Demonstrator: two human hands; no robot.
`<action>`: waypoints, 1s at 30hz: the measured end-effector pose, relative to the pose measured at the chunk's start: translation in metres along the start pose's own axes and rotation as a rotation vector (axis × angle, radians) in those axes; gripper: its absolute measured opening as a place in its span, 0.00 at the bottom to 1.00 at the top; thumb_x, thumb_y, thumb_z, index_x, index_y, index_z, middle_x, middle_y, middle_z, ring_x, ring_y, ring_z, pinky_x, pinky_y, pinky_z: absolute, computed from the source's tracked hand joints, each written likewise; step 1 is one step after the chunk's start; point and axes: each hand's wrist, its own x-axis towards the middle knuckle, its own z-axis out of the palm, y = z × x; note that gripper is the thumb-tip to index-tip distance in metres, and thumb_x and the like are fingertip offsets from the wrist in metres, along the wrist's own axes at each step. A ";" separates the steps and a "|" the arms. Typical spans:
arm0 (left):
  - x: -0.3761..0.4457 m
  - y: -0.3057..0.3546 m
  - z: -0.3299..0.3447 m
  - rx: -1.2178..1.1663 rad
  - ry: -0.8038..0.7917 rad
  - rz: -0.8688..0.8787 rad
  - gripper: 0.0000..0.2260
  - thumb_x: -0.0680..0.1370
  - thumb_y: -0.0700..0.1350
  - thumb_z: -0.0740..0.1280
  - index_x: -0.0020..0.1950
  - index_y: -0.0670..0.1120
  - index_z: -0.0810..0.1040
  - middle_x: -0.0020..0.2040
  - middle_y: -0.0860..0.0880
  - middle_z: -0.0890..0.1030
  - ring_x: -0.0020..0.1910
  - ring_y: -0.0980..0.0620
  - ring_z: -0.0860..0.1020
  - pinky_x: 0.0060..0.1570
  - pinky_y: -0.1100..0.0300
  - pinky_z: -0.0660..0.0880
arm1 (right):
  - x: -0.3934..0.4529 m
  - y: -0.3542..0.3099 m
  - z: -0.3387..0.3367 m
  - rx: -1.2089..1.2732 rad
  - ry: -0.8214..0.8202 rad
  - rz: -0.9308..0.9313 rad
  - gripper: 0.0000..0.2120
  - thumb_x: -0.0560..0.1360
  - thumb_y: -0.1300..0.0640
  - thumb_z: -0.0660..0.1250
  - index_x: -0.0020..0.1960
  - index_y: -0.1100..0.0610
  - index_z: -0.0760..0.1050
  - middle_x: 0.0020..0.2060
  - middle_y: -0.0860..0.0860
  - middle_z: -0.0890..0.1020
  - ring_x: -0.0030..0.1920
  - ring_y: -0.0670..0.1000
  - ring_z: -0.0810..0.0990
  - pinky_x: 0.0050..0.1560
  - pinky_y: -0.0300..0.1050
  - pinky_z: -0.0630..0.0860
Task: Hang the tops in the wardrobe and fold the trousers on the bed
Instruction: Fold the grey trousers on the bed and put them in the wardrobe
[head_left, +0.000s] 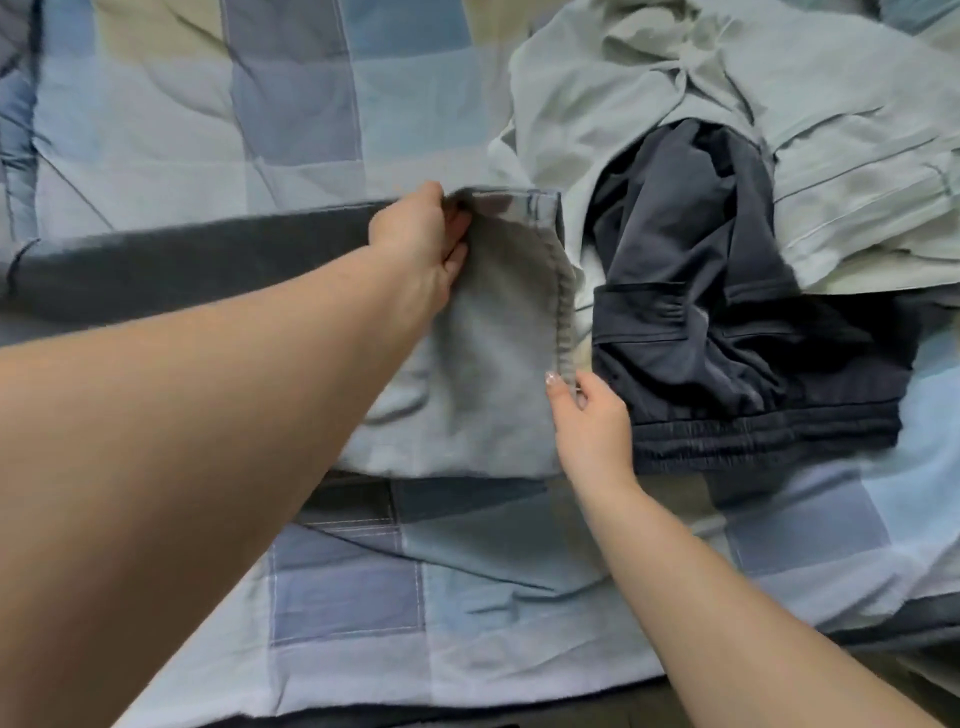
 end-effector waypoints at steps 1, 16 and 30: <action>0.009 -0.005 0.000 0.022 -0.025 -0.022 0.14 0.80 0.48 0.61 0.65 0.47 0.72 0.58 0.50 0.79 0.53 0.56 0.80 0.49 0.60 0.73 | 0.012 0.005 -0.002 -0.017 -0.020 0.038 0.06 0.79 0.54 0.63 0.47 0.53 0.78 0.34 0.41 0.76 0.38 0.43 0.73 0.42 0.40 0.69; -0.033 -0.131 -0.207 0.107 0.451 -0.297 0.21 0.78 0.57 0.63 0.66 0.47 0.70 0.61 0.45 0.75 0.54 0.48 0.77 0.51 0.52 0.73 | 0.018 0.043 0.010 0.236 -0.397 0.397 0.02 0.77 0.55 0.67 0.47 0.48 0.74 0.48 0.47 0.81 0.47 0.47 0.80 0.40 0.44 0.81; -0.057 -0.138 -0.191 -0.246 0.302 -0.347 0.02 0.79 0.44 0.65 0.46 0.49 0.75 0.46 0.51 0.81 0.51 0.53 0.78 0.58 0.54 0.73 | 0.005 0.051 -0.056 0.369 -0.050 0.419 0.08 0.77 0.60 0.66 0.55 0.54 0.77 0.50 0.48 0.81 0.52 0.46 0.79 0.48 0.43 0.77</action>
